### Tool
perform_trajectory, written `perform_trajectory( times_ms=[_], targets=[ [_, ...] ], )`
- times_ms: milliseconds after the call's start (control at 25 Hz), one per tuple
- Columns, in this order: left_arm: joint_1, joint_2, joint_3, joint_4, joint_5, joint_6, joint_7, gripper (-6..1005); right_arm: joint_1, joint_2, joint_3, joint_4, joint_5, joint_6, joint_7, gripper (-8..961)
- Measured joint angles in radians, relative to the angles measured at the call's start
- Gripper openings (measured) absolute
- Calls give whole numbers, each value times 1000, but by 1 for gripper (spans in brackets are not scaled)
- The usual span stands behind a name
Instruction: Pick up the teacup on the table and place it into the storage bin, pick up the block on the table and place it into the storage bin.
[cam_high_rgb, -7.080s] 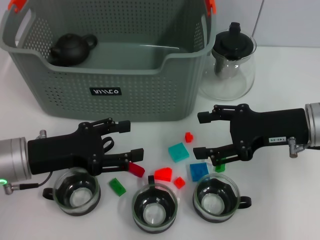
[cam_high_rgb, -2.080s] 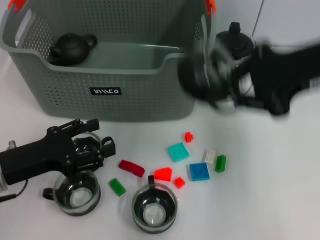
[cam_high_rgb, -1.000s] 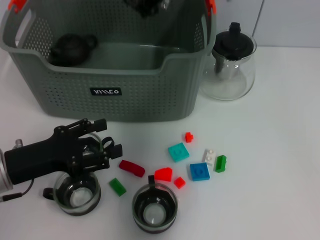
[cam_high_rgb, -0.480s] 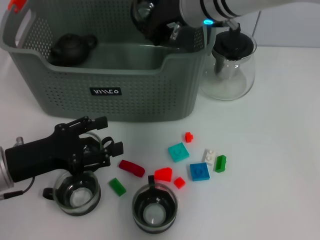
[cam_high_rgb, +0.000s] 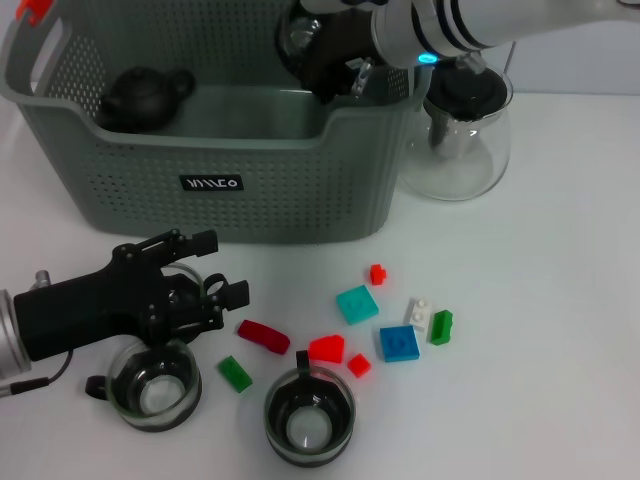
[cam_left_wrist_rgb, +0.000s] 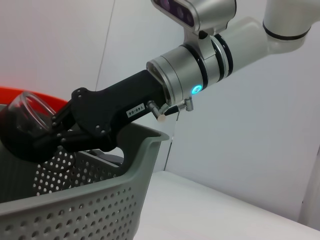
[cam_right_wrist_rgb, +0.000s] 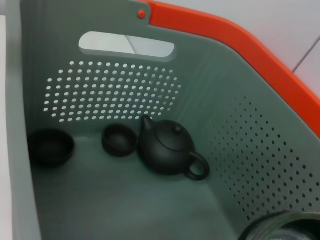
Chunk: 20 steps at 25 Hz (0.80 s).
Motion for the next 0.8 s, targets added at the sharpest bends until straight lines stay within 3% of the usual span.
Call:
perform_trajectory(
  times_ms=[640,800],
  targets=[
    [-2,-2,-1,0,0,1,0,844,-13,2,0,-8,-4,-24,13,60],
    [1,-2,-2,0,0,2,0,844,-17,2,0,-12,-3,-20,15,194]
  ],
)
